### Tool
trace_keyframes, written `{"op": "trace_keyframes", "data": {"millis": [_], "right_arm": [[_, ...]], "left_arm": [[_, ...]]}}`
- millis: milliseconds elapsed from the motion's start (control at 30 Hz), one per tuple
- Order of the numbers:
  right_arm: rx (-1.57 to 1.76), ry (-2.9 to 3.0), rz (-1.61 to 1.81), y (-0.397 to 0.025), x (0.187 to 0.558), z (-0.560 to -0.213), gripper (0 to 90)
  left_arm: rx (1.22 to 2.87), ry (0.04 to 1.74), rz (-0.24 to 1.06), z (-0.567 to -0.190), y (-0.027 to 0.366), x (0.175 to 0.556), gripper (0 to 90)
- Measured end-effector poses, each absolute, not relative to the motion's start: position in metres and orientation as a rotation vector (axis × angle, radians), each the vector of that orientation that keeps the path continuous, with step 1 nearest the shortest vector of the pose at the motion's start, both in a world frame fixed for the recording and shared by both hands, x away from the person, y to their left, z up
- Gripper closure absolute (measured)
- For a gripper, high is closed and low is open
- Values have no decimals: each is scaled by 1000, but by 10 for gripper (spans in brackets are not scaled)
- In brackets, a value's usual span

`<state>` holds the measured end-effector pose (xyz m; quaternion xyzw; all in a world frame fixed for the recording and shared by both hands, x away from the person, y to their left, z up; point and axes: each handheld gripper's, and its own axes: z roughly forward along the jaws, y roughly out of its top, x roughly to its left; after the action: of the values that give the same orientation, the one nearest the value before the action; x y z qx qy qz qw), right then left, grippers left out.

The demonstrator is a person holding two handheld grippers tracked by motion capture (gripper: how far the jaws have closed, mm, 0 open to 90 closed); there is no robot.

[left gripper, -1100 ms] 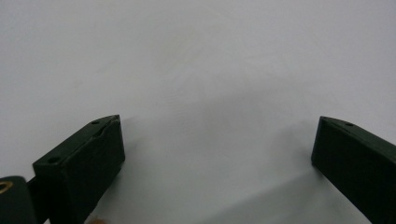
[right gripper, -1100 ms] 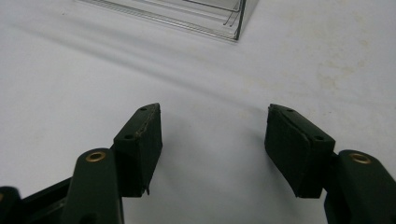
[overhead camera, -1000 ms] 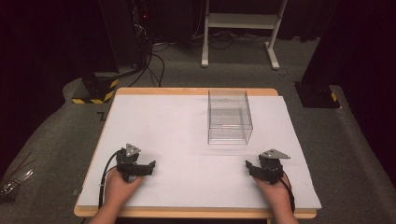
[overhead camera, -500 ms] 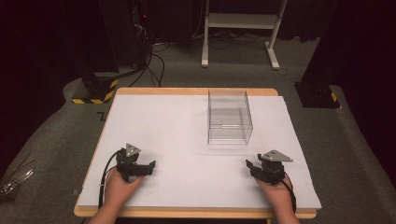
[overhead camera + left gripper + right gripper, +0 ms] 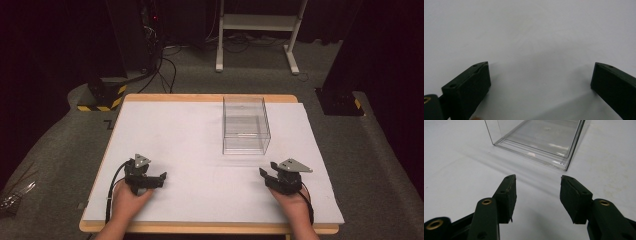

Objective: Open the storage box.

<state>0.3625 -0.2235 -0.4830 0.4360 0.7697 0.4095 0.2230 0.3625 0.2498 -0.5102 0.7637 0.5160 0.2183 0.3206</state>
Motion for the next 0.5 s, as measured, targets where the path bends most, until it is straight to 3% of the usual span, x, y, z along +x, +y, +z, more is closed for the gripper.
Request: {"op": "trace_keyframes", "data": {"millis": [500], "right_arm": [[1192, 2101, 1189, -214, 371, -471, 461]], "left_arm": [[2006, 1356, 574, -510, 250, 362, 27]]}}
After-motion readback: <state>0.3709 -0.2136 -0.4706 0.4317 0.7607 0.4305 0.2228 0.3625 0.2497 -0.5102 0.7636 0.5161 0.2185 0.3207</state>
